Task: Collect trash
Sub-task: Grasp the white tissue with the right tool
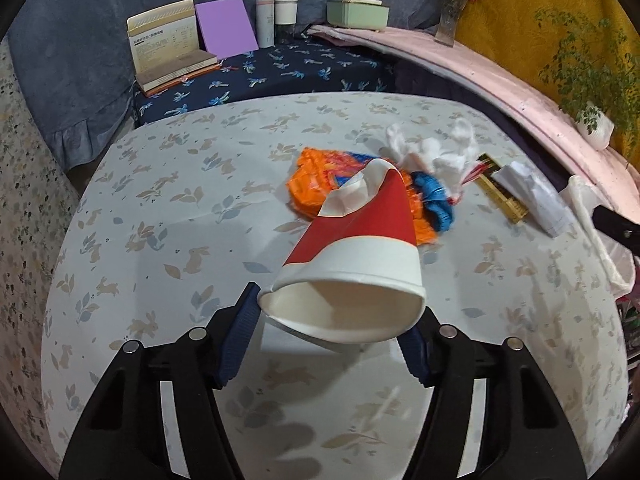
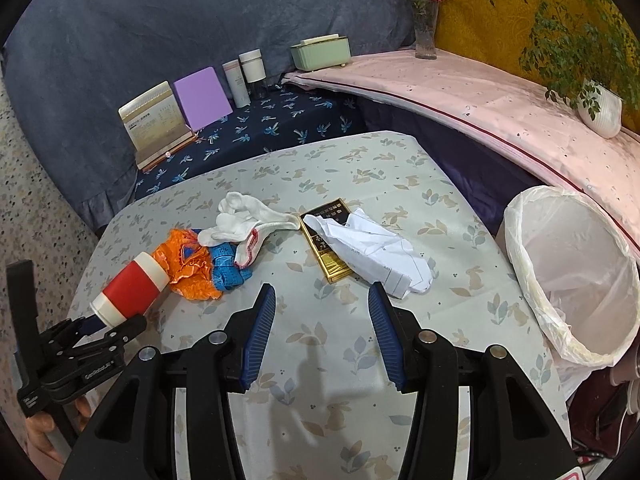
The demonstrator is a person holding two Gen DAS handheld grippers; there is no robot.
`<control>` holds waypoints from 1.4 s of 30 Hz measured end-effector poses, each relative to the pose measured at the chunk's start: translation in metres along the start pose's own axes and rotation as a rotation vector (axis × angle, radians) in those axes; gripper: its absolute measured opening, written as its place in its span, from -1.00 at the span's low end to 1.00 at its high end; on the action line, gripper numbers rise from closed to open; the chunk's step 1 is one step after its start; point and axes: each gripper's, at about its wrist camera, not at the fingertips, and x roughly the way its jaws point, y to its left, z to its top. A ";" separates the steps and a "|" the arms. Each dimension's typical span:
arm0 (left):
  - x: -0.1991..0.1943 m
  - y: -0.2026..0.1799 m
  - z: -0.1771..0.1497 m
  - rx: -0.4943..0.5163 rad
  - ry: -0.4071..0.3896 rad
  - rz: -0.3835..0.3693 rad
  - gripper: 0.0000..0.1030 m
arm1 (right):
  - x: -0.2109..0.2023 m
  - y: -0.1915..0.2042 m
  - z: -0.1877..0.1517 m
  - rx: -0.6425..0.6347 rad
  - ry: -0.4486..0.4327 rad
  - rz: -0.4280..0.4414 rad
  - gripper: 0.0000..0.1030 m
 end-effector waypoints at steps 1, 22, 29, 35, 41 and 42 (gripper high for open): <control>-0.006 -0.004 0.001 -0.002 -0.009 -0.011 0.18 | -0.001 -0.002 0.000 0.001 -0.002 -0.002 -0.08; -0.014 -0.085 0.054 0.016 -0.074 -0.121 0.18 | 0.049 -0.027 0.017 -0.023 0.049 -0.040 -0.08; -0.001 -0.101 0.063 0.036 -0.063 -0.119 0.18 | 0.073 -0.034 0.015 -0.030 0.088 -0.039 -0.37; 0.003 -0.114 0.065 0.054 -0.057 -0.124 0.18 | 0.072 -0.042 0.012 -0.014 0.101 -0.003 -0.95; 0.000 -0.131 0.068 0.076 -0.060 -0.130 0.18 | 0.044 -0.050 0.018 0.002 0.035 0.018 -0.96; -0.001 -0.134 0.068 0.080 -0.062 -0.133 0.18 | 0.038 -0.052 0.020 0.007 0.019 0.017 -0.96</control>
